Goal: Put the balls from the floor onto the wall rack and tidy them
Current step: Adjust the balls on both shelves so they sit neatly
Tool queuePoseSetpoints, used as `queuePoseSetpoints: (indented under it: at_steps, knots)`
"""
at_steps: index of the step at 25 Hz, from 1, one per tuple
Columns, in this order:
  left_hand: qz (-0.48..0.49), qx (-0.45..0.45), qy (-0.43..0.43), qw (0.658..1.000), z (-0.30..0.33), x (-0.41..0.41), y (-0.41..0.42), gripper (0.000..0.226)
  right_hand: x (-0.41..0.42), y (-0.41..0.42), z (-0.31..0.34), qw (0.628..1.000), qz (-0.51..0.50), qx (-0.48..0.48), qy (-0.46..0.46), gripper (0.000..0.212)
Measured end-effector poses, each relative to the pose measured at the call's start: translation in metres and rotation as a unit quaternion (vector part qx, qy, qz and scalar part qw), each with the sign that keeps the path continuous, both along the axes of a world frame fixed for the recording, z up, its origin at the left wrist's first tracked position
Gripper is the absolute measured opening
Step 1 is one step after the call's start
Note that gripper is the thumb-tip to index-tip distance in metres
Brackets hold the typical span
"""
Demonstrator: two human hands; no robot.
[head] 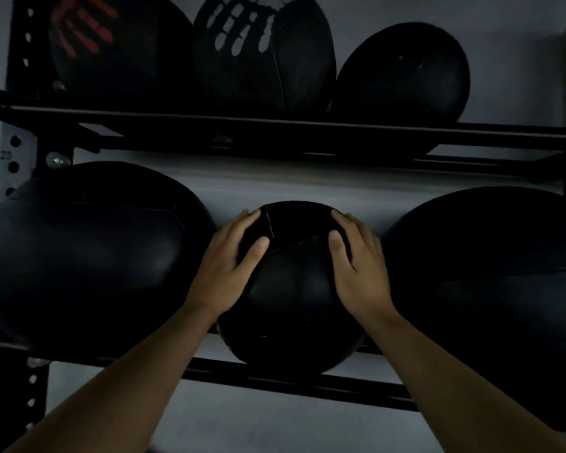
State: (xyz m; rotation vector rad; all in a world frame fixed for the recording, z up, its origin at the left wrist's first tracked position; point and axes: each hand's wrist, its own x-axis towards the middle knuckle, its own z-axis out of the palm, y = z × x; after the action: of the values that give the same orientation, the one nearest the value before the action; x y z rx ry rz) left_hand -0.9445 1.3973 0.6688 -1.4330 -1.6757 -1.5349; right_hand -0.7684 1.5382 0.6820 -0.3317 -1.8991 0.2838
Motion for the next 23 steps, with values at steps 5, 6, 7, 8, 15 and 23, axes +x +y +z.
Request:
queuePoseSetpoints:
  at_steps: [5, 6, 7, 8, 15, 23]
  knots:
    - [0.039, -0.06, 0.012, 0.997, 0.011, 0.002, -0.006, 0.068, -0.001, 0.006, 0.018, 1.0, 0.013, -0.008, -0.002, 0.047]
    - [0.043, -0.074, 0.015, 0.996, 0.011, 0.004, -0.009, 0.067, 0.0, 0.006, 0.014, 1.0, 0.013, -0.006, -0.002, 0.047]
    - [0.049, -0.095, 0.021, 0.994, 0.012, 0.007, -0.011, 0.066, 0.001, 0.007, 0.011, 1.0, 0.008, -0.003, -0.004, 0.047]
    - [0.061, -0.125, 0.032, 0.99, 0.014, 0.008, -0.015, 0.067, 0.003, 0.007, 0.01, 1.0, 0.001, -0.002, -0.009, 0.047]
    - [0.168, -0.245, 0.205, 0.933, 0.066, -0.024, -0.092, 0.061, -0.023, -0.066, 0.054, 0.992, -0.053, -0.117, -0.016, 0.037]
    - [0.221, -0.096, 0.013, 0.97, 0.083, -0.173, -0.24, 0.065, -0.174, -0.224, 0.072, 0.988, 0.059, -0.127, -0.071, 0.056]
